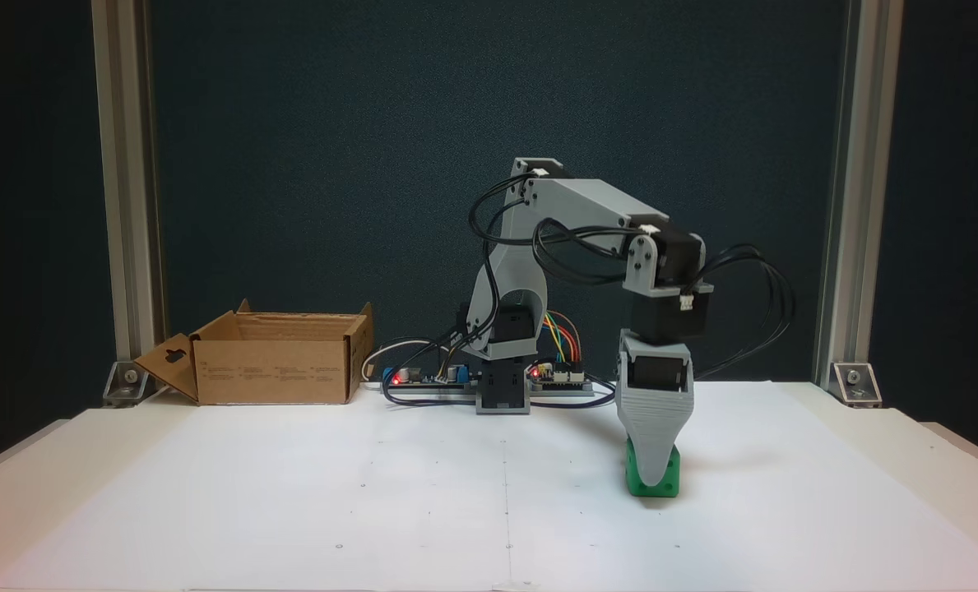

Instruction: Grasp a green dice and put it in the bin.

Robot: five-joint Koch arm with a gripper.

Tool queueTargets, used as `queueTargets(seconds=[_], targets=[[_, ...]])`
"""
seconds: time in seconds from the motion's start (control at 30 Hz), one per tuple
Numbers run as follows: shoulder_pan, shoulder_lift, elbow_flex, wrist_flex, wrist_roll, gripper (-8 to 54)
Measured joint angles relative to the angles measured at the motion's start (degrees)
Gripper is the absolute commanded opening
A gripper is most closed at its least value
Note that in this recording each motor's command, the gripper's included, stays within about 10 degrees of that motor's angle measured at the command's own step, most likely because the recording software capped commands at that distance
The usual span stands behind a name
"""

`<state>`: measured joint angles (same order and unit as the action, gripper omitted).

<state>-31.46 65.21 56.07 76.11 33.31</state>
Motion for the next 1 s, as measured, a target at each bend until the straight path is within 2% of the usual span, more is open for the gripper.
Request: queueTargets(seconds=[0.47, 0.6, 0.67, 0.8, 0.87, 1.0], targets=[[0.4, -2.6, 2.8, -4.0, 0.0, 40.9], [0.4, -2.6, 2.9, -4.0, 0.0, 34.5], [0.4, -2.6, 2.9, -4.0, 0.0, 29.4], [0.4, -2.6, 2.7, -4.3, 0.0, 27.6], [0.2, -2.6, 2.6, -4.3, 0.0, 21.2], [-0.1, -2.5, 2.6, -5.3, 0.0, 19.3]])
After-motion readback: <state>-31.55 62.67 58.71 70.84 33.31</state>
